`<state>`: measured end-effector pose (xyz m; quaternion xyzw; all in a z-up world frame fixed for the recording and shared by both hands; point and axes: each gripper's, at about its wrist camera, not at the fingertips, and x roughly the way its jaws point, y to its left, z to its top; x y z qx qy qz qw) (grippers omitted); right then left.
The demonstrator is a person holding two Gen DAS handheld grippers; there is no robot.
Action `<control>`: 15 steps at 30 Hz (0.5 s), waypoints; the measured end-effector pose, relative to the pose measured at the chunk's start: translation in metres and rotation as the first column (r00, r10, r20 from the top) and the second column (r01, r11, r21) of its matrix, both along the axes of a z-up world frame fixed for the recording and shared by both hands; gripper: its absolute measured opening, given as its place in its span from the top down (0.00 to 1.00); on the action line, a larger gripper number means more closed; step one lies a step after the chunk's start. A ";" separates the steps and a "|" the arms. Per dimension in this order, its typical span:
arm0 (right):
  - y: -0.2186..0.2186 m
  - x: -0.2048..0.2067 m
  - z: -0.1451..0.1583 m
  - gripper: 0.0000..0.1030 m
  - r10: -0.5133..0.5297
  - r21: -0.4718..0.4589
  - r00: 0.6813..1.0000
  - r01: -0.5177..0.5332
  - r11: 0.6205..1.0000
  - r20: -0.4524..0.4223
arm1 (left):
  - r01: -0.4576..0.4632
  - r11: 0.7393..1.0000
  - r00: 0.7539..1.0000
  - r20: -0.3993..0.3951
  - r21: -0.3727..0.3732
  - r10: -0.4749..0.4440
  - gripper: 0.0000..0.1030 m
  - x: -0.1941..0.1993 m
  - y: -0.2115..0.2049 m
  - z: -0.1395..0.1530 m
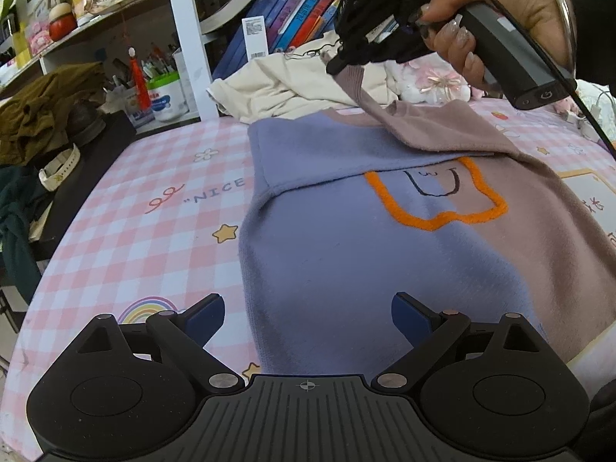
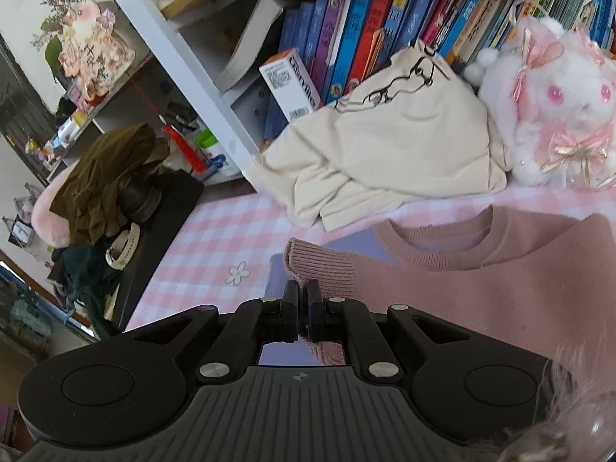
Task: Fold clothes
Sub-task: 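Lift the mauve sleeve with the right gripper and lay it across the body, then open the right gripper and move it to the sweater hem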
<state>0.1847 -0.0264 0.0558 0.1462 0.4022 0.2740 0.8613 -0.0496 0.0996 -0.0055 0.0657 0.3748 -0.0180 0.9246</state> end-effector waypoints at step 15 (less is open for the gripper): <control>-0.025 -0.020 0.002 0.54 -0.019 0.034 1.000 0.019 0.999 0.004 | 0.027 1.000 0.999 0.017 -0.013 -0.027 0.07 0.005 0.002 0.002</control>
